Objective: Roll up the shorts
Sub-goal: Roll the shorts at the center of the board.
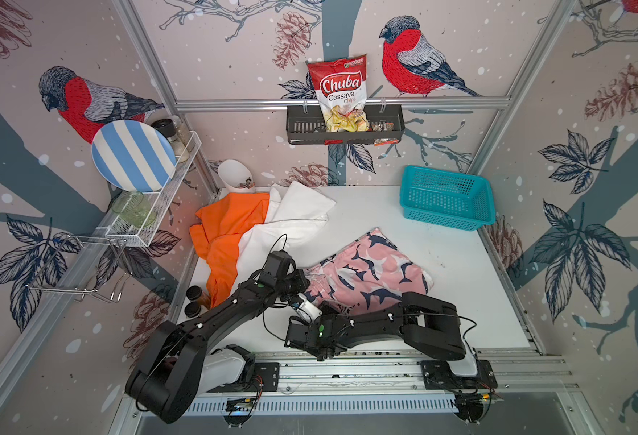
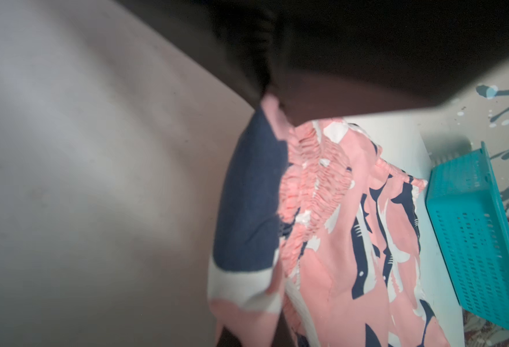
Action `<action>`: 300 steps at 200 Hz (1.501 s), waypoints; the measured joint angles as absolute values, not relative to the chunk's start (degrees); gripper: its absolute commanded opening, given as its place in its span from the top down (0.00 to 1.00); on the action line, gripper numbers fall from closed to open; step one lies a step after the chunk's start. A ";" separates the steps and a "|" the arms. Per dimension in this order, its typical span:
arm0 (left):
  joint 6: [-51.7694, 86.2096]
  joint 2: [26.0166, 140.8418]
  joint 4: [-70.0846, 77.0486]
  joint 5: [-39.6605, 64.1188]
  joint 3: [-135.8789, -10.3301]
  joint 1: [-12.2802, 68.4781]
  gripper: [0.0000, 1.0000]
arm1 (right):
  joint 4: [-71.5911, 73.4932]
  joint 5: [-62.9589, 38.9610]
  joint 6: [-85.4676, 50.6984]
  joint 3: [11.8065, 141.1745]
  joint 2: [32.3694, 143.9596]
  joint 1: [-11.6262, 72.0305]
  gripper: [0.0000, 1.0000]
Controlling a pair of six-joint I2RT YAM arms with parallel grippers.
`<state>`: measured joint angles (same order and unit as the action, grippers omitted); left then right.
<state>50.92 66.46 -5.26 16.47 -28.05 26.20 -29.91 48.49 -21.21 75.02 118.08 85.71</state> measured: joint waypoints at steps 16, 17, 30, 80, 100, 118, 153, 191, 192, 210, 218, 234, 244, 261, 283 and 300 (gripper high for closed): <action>52.93 63.31 -6.28 16.29 -26.63 26.20 0.87 | -26.28 44.36 -20.40 72.03 114.85 85.97 1.00; 53.06 63.11 -6.48 16.29 -26.59 26.20 0.86 | -26.13 44.16 -20.40 71.88 114.65 85.97 1.00; 53.47 62.33 -8.56 16.27 -26.70 26.20 0.72 | -23.44 40.71 -22.28 68.55 111.28 85.76 1.00; 49.12 66.02 -14.48 13.41 -35.59 27.16 0.47 | -12.67 19.94 -34.87 48.07 94.78 80.18 1.00; 47.31 67.46 -15.88 12.86 -39.33 27.92 0.44 | -1.21 9.52 -40.58 36.80 86.04 73.43 1.00; 45.95 69.25 -16.80 12.34 -41.58 29.39 0.43 | 7.73 0.93 -45.41 28.14 79.99 66.11 1.00; 45.08 72.44 -17.58 12.19 -42.70 34.76 0.37 | 18.20 -14.94 -51.18 19.46 76.14 51.20 1.00; 46.39 78.19 -16.21 12.01 -44.31 41.34 0.31 | 26.00 -31.29 -52.84 15.49 80.90 38.24 1.00; 46.44 78.37 -16.10 12.03 -44.38 41.45 0.31 | 26.15 -31.55 -52.84 15.44 81.03 38.06 1.00; 46.76 82.54 -13.85 12.05 -45.60 43.35 0.29 | 28.58 -36.10 -52.82 14.94 83.33 35.27 1.00; 46.96 84.55 -12.58 12.23 -46.15 43.81 0.29 | 29.30 -37.39 -52.80 14.92 84.09 34.61 1.00; 47.59 88.66 -10.70 12.84 -47.99 44.47 0.28 | 30.52 -39.22 -52.60 14.83 85.45 33.74 1.00; 47.55 90.78 -9.43 13.39 -49.28 44.84 0.28 | 31.11 -40.05 -52.42 14.81 86.04 33.41 1.00; 47.44 93.95 -7.53 13.74 -51.29 45.52 0.29 | 31.64 -41.17 -52.16 14.83 86.80 32.80 1.00; 47.11 96.60 -6.17 14.37 -52.77 45.82 0.31 | 31.70 -42.59 -51.16 15.11 87.53 31.83 1.00; 47.07 96.84 -6.59 14.41 -53.67 46.41 0.31 | 30.85 -43.57 -50.65 15.57 87.77 30.92 1.00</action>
